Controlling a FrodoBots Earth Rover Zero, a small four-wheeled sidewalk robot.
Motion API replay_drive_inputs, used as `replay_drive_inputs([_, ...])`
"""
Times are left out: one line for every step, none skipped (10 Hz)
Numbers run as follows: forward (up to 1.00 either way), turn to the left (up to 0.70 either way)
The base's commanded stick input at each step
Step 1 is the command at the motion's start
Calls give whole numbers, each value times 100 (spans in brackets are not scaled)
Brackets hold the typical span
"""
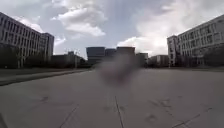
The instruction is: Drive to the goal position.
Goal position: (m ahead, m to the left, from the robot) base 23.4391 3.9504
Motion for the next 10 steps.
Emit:
replay_drive_inputs([70, 0])
replay_drive_inputs([70, 0])
replay_drive_inputs([70, 0])
replay_drive_inputs([70, 0])
replay_drive_inputs([70, 0])
replay_drive_inputs([70, 0])
replay_drive_inputs([70, 1])
replay_drive_inputs([70, 9])
replay_drive_inputs([70, 28])
replay_drive_inputs([70, 26])
